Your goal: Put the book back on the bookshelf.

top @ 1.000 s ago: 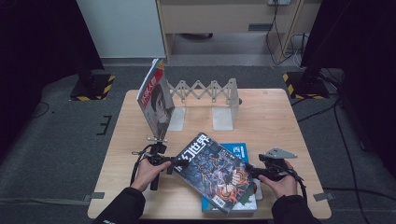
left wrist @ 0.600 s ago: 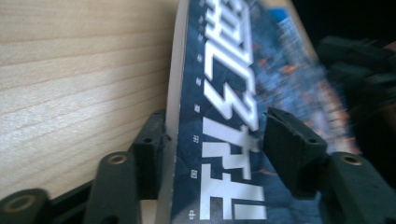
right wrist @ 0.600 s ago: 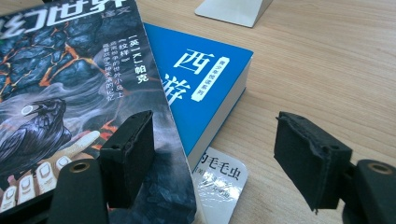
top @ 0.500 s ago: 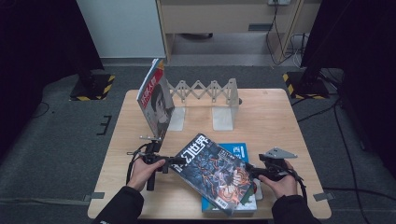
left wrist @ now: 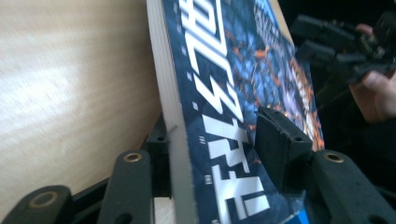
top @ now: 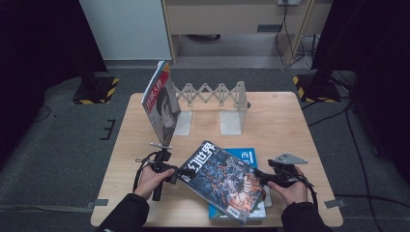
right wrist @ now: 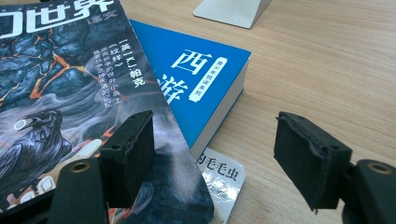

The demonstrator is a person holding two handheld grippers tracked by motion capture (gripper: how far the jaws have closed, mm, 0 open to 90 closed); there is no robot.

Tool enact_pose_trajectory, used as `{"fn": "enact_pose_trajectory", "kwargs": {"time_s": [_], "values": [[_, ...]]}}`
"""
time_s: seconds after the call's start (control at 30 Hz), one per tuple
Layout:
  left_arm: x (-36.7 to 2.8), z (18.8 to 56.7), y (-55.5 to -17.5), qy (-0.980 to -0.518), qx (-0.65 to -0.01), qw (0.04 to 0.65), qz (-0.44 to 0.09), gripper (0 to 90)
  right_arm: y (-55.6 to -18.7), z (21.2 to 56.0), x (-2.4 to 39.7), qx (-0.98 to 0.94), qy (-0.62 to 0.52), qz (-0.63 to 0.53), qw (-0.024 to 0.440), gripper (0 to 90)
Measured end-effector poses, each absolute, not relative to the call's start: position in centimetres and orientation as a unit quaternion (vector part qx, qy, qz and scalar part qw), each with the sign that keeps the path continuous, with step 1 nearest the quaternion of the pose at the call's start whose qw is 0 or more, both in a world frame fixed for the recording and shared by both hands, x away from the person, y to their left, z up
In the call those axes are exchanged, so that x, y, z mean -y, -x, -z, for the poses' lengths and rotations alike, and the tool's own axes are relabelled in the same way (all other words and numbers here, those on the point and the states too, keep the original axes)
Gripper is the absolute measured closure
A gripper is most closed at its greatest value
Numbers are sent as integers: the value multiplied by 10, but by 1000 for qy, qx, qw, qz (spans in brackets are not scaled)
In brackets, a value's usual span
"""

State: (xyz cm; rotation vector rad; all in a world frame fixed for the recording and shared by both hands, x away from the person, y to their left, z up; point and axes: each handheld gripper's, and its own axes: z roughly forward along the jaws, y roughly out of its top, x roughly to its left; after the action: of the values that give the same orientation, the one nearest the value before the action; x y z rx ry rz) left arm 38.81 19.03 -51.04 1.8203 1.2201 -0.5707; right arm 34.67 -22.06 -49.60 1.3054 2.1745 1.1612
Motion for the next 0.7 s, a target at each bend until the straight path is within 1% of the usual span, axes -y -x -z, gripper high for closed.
{"fn": "enact_pose_trajectory", "kwargs": {"time_s": [0.03,0.07,0.1,0.13,0.17,0.3,0.47,0.7], "values": [[-187,512,-387,-733,-482,420,232,497,-347,496,220,-768,-460,-410,175,291],[-185,512,-386,-736,-483,418,225,469,-347,496,221,-769,-457,-410,178,291],[-186,511,-387,-735,-482,421,225,467,-347,496,220,-768,-458,-410,178,291],[-187,509,-387,-730,-482,428,227,495,-347,496,220,-768,-458,-411,178,291],[-188,506,-387,-724,-484,437,227,548,-347,496,221,-767,-460,-410,176,291],[-187,499,-386,-724,-482,443,217,580,-347,496,221,-767,-460,-411,177,291],[-188,487,-385,-707,-488,460,226,685,-347,496,222,-769,-459,-410,177,291],[-186,473,-382,-697,-490,474,222,749,-347,495,223,-768,-458,-414,170,300]]}}
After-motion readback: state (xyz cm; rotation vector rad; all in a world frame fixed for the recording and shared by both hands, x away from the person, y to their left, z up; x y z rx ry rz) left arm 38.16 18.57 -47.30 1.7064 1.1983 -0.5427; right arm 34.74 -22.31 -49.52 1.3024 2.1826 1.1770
